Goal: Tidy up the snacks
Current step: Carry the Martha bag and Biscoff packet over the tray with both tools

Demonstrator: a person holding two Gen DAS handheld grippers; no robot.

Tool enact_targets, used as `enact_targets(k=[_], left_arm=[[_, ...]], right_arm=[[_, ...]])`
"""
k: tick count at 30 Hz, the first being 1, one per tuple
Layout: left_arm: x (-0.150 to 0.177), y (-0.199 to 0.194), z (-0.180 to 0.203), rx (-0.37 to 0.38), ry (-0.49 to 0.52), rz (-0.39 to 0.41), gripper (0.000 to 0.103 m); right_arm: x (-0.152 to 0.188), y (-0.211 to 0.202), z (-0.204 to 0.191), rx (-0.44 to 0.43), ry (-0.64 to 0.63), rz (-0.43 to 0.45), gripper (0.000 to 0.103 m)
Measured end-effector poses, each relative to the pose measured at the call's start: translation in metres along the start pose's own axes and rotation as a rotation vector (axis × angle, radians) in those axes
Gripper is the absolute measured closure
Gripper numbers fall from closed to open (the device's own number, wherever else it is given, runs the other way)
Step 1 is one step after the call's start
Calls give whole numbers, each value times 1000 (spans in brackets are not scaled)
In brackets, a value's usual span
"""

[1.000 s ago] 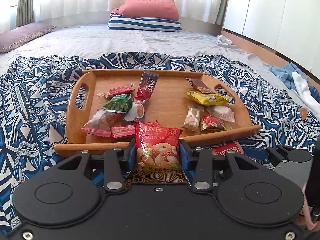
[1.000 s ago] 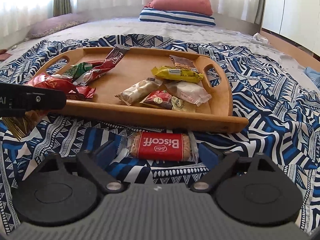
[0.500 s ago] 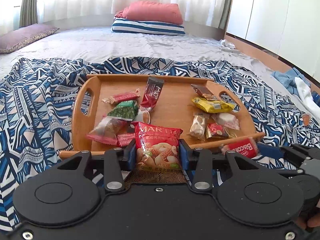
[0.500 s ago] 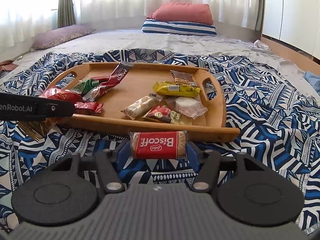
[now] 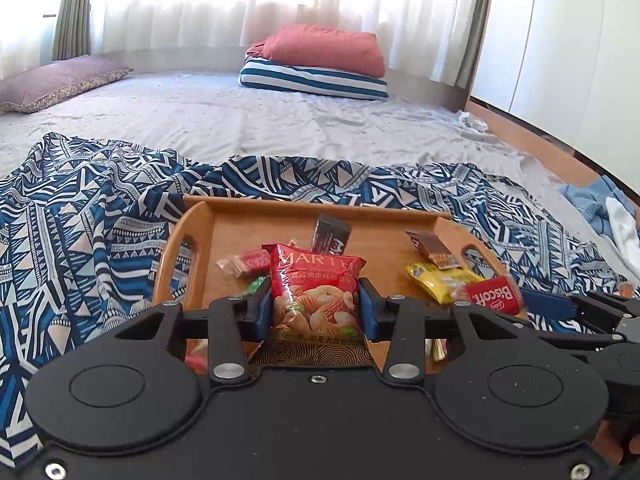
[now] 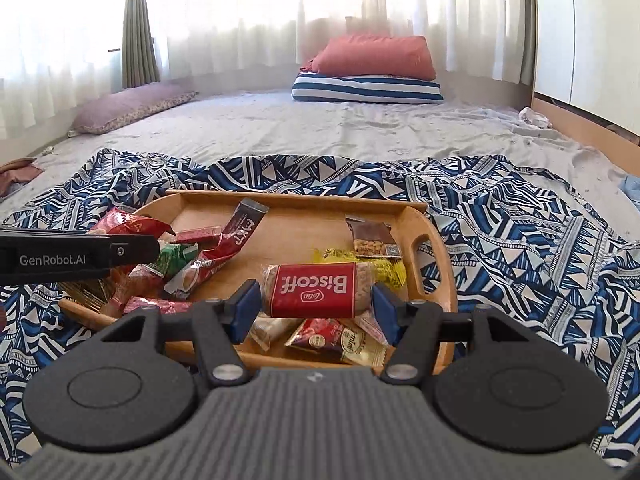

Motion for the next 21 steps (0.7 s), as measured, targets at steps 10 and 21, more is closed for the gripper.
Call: enact_targets(k=[10, 21], left_arm=[[-29, 49, -16, -51, -25, -15, 63], [-42, 105, -30, -97, -26, -62, 63]], right_arm=[[-16, 45, -8, -57, -5, -38, 39], [-15, 88, -9, -71, -3, -86, 39]])
Point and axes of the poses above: each gripper's, at about its wrist camera, not at the fingertips, and y roughly the way its jaws point, z to its right, x to its underside, the point moved 9 cm from there along y, roughly the way its jaws point, and after that the axes turned 7 degrees about -x, right-handed, at the moved point
